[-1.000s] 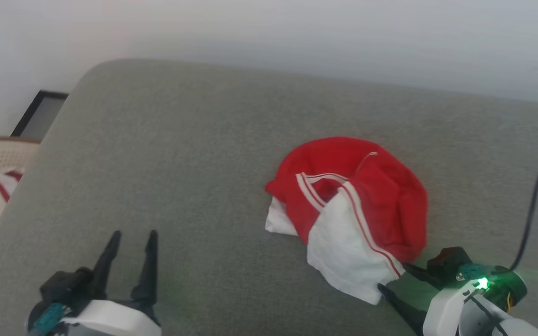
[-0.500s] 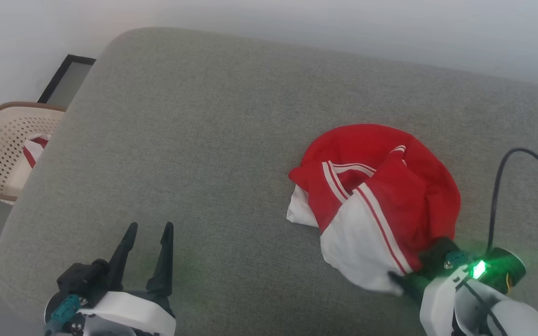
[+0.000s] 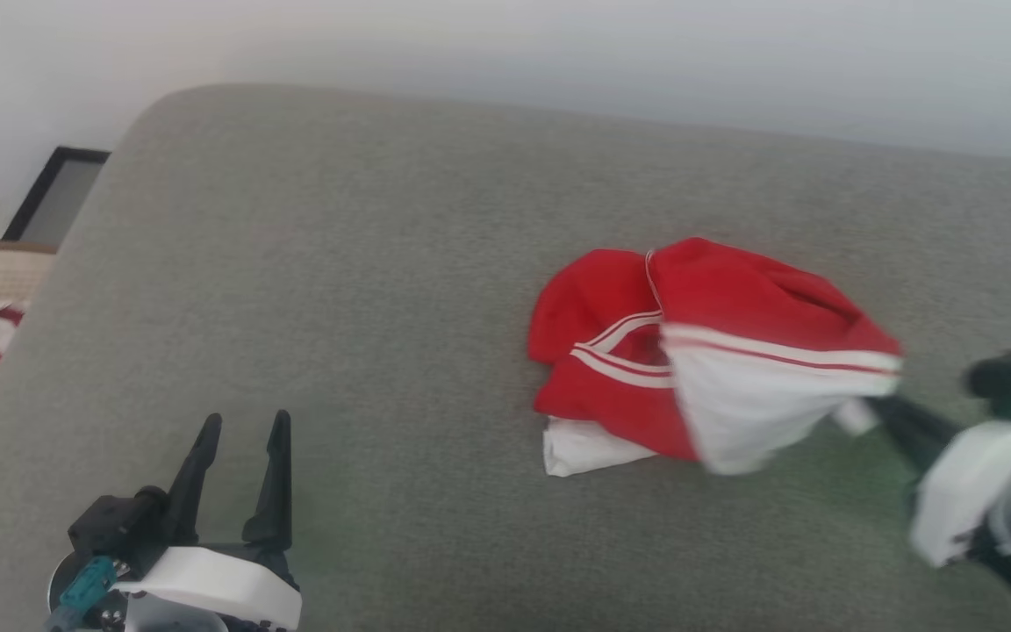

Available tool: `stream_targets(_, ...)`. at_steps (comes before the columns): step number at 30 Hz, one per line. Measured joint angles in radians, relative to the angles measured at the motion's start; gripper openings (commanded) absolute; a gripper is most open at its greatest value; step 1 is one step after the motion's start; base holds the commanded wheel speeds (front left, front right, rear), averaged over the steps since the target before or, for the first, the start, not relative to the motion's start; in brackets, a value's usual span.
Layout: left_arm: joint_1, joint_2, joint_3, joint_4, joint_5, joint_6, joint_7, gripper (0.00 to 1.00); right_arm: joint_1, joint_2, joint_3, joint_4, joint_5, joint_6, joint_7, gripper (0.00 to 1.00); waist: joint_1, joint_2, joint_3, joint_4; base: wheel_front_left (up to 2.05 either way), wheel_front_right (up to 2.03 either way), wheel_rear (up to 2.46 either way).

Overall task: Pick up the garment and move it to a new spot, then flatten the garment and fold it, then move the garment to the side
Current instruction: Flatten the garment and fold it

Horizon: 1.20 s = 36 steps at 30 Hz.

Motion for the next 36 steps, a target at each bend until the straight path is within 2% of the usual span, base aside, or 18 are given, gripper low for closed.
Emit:
stream_targets(4, 0.005, 0.003, 0.003, -0.001, 0.0, 0.0, 0.0, 1.0, 0.043, -0.001, -0.126, 0.025, -0.002, -0.001, 0.002, 0.0, 0.0001, 0.0, -0.006, -0.029, 0.0, 0.0, 0.0)
stream_targets(8, 0.004, 0.005, 0.003, 0.003, 0.0, -0.002, 0.0, 1.0, 0.077, 0.01, -0.189, 0.084, -0.04, -0.001, 0.009, 0.0, 0.0, 0.0, -0.008, -0.048, 0.0, 0.0, 0.0)
stream_targets(12, 0.001, 0.007, 0.001, 0.007, 0.0, -0.004, 0.0, 1.0, 0.08, 0.026, -0.227, 0.175, -0.093, -0.001, 0.007, 0.0, 0.0001, 0.0, -0.01, -0.057, 0.0, 0.0, 0.0)
stream_targets(17, 0.0, 0.015, 0.001, 0.018, -0.002, -0.008, 0.0, 1.0, 0.045, 0.058, -0.21, 0.263, -0.097, 0.0, 0.009, 0.0, 0.0, 0.0, -0.019, -0.066, 0.0, 0.0, 0.0)
stream_targets(18, 0.0, 0.015, 0.0, 0.018, -0.002, -0.009, 0.0, 1.0, 0.038, 0.058, -0.2, 0.275, -0.099, 0.0, 0.007, 0.05, 0.0, 0.0, -0.022, -0.067, 0.0, 0.0, 0.0)
stream_targets(19, 0.001, 0.016, 0.0, 0.018, -0.003, -0.008, 0.001, 1.0, 0.032, 0.06, -0.194, 0.286, -0.1, 0.0, 0.003, 0.22, 0.0, 0.0, -0.026, -0.069, 0.0, 0.0, 0.0)
stream_targets(20, 0.002, 0.02, -0.001, 0.018, -0.003, -0.008, 0.002, 1.0, 0.023, 0.064, -0.193, 0.3, -0.1, 0.0, 0.0, 0.49, 0.0, 0.0, -0.029, -0.071, 0.0, 0.0, 0.0)
stream_targets(21, 0.002, 0.02, -0.001, 0.018, -0.003, -0.008, 0.002, 1.0, 0.023, 0.064, -0.193, 0.3, -0.1, 0.0, 0.0, 1.0, 0.0, 0.0, -0.029, -0.071, 0.0, 0.0, 0.0)
stream_targets(27, 0.011, 0.045, -0.005, 0.004, -0.005, -0.017, 0.028, 1.0, -0.006, 0.061, -0.171, 0.309, -0.086, 0.0, -0.019, 1.0, 0.0, 0.0, -0.054, -0.09, 0.0, 0.0, 0.0)
stream_targets(36, 0.008, 0.092, -0.036, -0.052, -0.025, -0.054, 0.129, 1.0, -0.04, 0.057, -0.221, 0.258, -0.109, 0.0, -0.095, 1.0, 0.0001, 0.0, -0.077, -0.145, 0.0, 0.0, 0.0)
